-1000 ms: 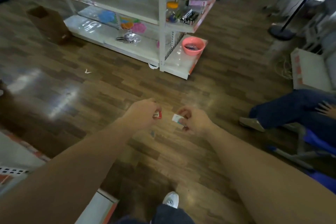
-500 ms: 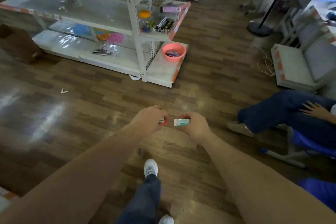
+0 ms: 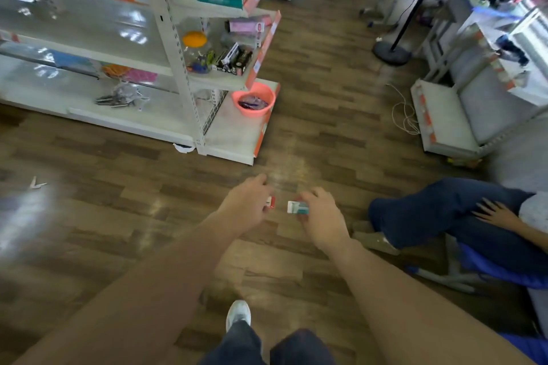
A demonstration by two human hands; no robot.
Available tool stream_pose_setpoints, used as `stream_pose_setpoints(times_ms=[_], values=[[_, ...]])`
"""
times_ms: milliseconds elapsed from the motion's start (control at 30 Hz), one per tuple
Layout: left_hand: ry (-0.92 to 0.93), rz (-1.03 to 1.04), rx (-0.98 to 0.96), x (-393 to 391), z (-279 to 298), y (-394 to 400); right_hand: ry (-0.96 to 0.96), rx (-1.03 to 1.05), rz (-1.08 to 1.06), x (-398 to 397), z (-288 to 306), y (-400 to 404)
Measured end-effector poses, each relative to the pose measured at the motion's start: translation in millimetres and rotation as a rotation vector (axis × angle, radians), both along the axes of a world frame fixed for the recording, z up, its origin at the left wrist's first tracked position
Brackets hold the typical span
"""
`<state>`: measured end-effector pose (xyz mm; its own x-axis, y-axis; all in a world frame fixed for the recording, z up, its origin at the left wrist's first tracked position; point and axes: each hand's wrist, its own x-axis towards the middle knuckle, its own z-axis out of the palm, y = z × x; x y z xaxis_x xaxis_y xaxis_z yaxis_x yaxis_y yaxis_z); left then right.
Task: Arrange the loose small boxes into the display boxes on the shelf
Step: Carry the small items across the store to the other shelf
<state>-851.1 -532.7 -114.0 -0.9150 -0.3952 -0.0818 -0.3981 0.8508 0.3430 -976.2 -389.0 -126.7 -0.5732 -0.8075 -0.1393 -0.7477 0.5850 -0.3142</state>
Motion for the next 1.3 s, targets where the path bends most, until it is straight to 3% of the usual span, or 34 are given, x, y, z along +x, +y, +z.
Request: stream_pose_setpoints(times_ms=[333, 667, 967, 1300], values=[[-0.010, -0.030, -0.133, -142.8, 0.0, -86.2, 0.142, 0.017, 0.146, -140.3, -3.3, -87.6], [-0.081, 0.027, -0.202, -317.1, 13.6, -156.0, 0.075, 0.012, 0.175, -336.0, 14.4, -159.6], [-0.085, 0.142, -0.131, -425.6, 21.6, -214.4, 0.077, -0.009, 0.220, -460.4, 28.4, -228.3], [0.017, 0.276, -0.046, -540.6, 25.8, -331.0, 0.102, 0.040, 0.292, -581.7, 47.9, -359.0]])
